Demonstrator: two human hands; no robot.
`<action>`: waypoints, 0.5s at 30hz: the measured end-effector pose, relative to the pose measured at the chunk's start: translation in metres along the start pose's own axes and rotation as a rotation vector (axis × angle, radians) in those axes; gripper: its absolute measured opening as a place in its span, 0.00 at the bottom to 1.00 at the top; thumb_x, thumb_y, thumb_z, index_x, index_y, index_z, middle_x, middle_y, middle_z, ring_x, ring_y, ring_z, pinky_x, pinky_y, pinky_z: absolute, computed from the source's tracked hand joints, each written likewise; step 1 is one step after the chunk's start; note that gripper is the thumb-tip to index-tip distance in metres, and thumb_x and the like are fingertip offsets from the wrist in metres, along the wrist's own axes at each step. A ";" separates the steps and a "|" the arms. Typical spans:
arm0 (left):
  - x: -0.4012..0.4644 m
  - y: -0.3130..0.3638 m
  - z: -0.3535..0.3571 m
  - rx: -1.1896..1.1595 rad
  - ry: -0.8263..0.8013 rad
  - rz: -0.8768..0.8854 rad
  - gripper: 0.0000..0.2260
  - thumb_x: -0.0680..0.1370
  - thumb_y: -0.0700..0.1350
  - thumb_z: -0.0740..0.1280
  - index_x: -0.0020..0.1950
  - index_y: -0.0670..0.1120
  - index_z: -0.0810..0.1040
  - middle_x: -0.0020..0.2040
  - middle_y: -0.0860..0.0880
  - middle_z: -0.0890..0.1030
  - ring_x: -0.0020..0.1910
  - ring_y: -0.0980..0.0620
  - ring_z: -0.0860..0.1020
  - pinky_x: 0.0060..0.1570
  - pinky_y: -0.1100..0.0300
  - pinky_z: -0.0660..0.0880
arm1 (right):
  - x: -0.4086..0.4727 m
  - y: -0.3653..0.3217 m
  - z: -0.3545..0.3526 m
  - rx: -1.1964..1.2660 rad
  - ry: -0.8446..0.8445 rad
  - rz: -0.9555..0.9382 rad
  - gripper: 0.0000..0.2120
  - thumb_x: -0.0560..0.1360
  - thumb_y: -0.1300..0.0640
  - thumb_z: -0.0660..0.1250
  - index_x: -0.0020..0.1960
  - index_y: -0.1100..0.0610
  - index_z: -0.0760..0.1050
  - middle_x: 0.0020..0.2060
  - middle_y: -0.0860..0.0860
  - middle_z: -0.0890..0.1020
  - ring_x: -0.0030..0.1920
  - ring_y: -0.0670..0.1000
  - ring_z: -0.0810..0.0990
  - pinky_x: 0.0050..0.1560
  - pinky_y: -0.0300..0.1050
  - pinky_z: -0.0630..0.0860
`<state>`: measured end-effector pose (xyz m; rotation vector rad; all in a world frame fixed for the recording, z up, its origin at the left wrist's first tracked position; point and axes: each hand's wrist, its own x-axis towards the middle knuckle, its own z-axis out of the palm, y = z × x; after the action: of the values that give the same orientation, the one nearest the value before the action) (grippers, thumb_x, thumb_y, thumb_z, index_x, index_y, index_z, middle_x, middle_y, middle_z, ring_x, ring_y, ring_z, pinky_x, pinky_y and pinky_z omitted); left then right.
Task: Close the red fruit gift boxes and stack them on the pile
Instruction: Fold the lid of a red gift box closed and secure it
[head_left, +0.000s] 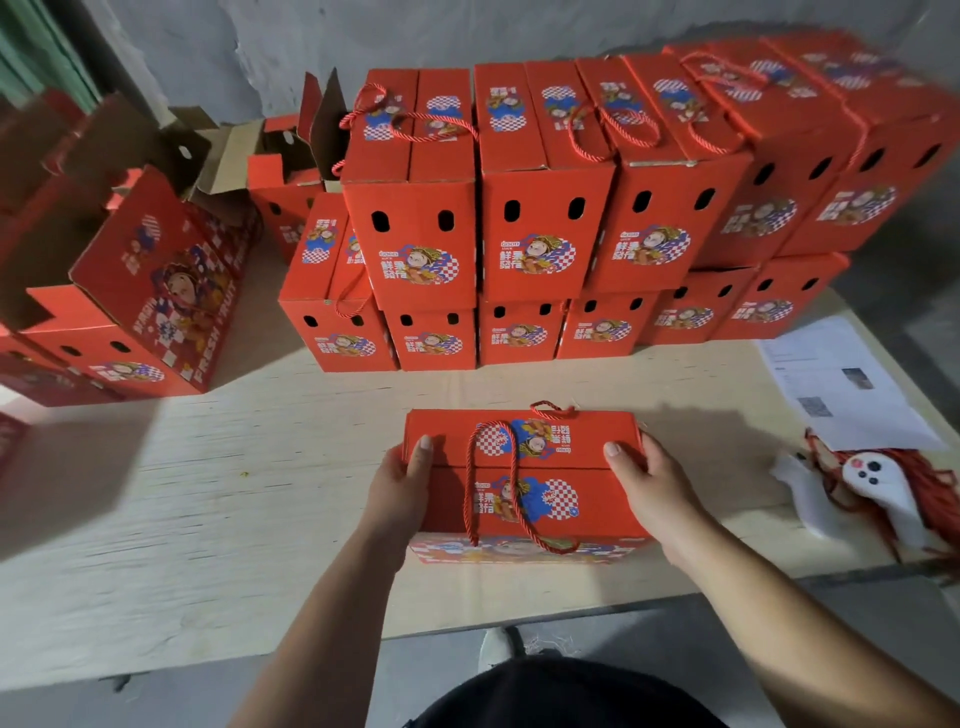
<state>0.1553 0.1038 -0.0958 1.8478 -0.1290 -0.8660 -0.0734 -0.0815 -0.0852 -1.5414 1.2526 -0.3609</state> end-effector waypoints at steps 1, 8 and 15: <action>-0.003 -0.003 0.003 0.047 0.072 0.004 0.23 0.81 0.63 0.65 0.66 0.47 0.76 0.62 0.42 0.82 0.59 0.42 0.82 0.58 0.43 0.81 | 0.000 -0.001 -0.004 -0.044 -0.005 0.015 0.13 0.82 0.42 0.65 0.61 0.48 0.77 0.52 0.49 0.85 0.47 0.48 0.85 0.40 0.42 0.79; -0.035 -0.017 0.012 0.111 0.094 -0.096 0.32 0.77 0.71 0.63 0.71 0.50 0.72 0.66 0.39 0.77 0.66 0.38 0.76 0.69 0.39 0.74 | -0.006 0.006 -0.034 -0.149 -0.150 0.103 0.17 0.82 0.39 0.63 0.62 0.50 0.73 0.53 0.50 0.83 0.50 0.52 0.84 0.44 0.48 0.80; -0.042 0.010 0.008 0.107 0.084 -0.054 0.23 0.82 0.63 0.65 0.62 0.44 0.81 0.59 0.41 0.84 0.57 0.42 0.83 0.59 0.45 0.81 | 0.002 -0.019 -0.038 0.081 -0.258 0.272 0.14 0.80 0.38 0.68 0.57 0.45 0.73 0.54 0.49 0.84 0.54 0.55 0.83 0.62 0.57 0.78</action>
<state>0.1230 0.1125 -0.0678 1.9930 -0.0736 -0.8308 -0.0920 -0.1053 -0.0553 -1.2825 1.2071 -0.0339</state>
